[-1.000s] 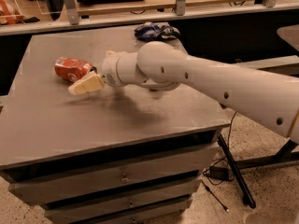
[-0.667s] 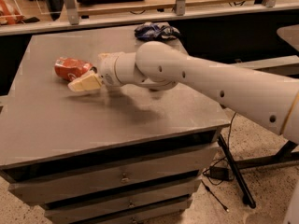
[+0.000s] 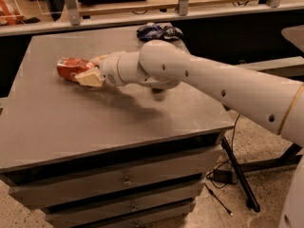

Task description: Move coke can near blue chip bag

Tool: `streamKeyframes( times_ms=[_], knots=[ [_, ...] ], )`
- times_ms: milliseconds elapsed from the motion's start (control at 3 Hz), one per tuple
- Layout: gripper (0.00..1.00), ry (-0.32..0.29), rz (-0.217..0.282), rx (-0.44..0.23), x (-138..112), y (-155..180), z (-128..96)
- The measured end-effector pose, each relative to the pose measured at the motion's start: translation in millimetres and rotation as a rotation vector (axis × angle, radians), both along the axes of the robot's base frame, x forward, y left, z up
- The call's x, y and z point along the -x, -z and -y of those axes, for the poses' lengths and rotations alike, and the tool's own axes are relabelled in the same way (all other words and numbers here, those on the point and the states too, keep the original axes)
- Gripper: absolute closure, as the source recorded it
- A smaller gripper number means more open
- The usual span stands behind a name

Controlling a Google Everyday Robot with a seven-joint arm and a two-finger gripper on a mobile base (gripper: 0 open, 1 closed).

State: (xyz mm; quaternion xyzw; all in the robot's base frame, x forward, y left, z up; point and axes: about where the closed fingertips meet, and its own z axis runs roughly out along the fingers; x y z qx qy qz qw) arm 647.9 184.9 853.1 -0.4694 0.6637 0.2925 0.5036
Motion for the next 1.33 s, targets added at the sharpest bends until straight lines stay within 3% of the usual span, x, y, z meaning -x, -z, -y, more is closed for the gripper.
streamKeyframes(
  times_ms=[333, 1000, 1333],
  knots=[
    [1.00, 0.061, -0.007, -0.010, 20.1, -10.4, 28.0],
    [1.00, 0.230, -0.019, 0.020, 70.3, -23.1, 90.4],
    [1.00, 0.358, 0.000, 0.029, 88.1, -35.5, 125.3]
  ],
)
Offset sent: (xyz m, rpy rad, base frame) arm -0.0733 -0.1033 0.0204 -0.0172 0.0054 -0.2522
